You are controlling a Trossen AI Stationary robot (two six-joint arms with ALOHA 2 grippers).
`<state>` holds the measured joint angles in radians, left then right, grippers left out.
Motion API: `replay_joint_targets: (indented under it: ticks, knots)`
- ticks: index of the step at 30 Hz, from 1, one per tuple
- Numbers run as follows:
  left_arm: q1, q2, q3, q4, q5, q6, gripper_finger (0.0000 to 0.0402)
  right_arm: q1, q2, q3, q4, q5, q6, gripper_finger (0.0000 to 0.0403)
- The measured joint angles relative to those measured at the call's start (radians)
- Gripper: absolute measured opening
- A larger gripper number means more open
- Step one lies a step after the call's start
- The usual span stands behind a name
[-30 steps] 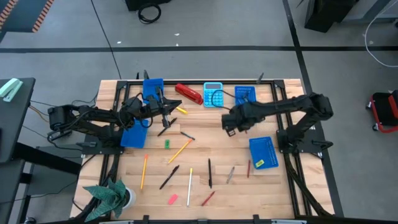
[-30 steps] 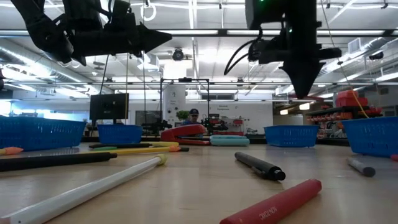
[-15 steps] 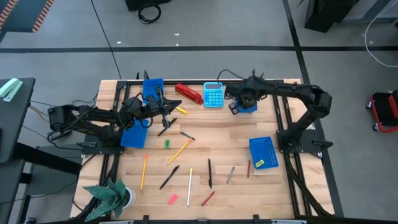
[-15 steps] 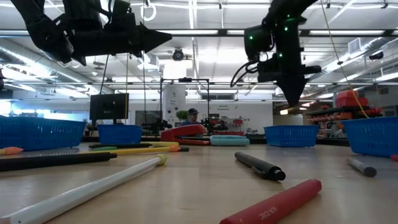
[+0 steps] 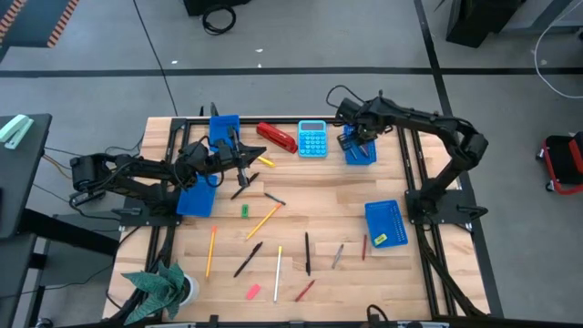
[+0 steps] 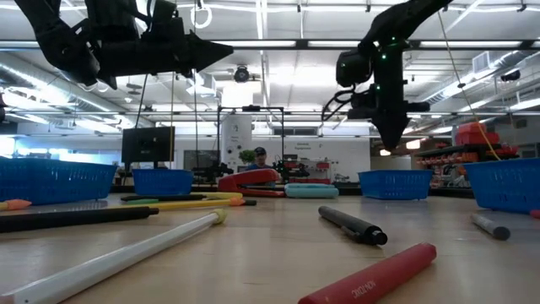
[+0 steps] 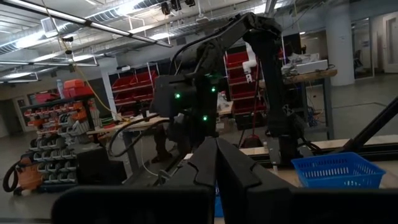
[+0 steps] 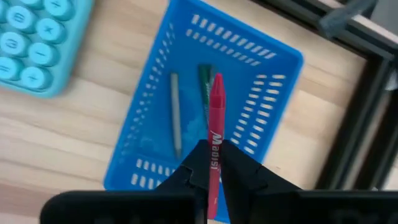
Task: Sort crayons/erasers/pens/pencils in bins
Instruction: Put the middle red crayon into the top right bin, then put the gray crayon into the top right bin
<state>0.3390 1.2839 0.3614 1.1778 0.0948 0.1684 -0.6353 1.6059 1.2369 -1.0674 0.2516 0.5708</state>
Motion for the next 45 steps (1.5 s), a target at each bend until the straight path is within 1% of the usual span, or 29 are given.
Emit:
replay_joint_targets:
  ticks: [3,8,17,20,24,28,31,35,37,42,45]
  knots:
    - [0.000,0.000,0.000,0.000,0.000,0.000,0.0015,0.001,0.026,0.000,0.029,-0.014,-0.013,0.0033]
    - [0.000,0.000,0.000,0.000,0.000,0.001,0.0023,-0.003,0.099,0.000,0.029,-0.018,-0.022,0.0033]
    - [0.000,0.000,0.000,-0.003,0.000,0.002,0.0009,-0.032,0.206,0.000,0.031,-0.015,-0.019,0.0035]
    - [0.000,0.000,0.000,-0.003,0.000,0.010,0.0015,-0.033,0.214,0.000,0.031,-0.002,-0.014,0.0053]
    - [0.000,0.000,0.000,-0.010,0.000,0.034,0.0028,-0.030,0.203,0.000,0.027,0.032,0.009,0.0093]
    - [0.000,0.000,0.000,-0.010,0.000,0.035,0.0029,-0.022,0.161,0.000,0.013,0.035,0.017,0.0123]
    - [0.000,0.000,0.000,-0.010,0.000,0.037,0.0021,-0.002,0.105,0.000,-0.020,0.035,0.066,0.0132]
    - [0.000,0.000,0.000,-0.010,0.000,0.037,0.0011,0.060,0.015,0.000,-0.046,0.035,0.181,0.0134]
    - [0.000,0.000,0.000,-0.010,0.000,0.037,0.0010,0.112,-0.027,0.000,-0.047,0.010,0.233,0.0135]
    - [0.000,0.000,0.000,-0.009,0.000,0.037,0.0021,0.279,-0.078,0.000,-0.046,-0.069,0.410,0.0135]
    - [0.000,0.000,0.000,-0.008,0.000,0.036,0.0025,0.400,-0.071,0.000,-0.049,-0.082,0.542,0.0135]
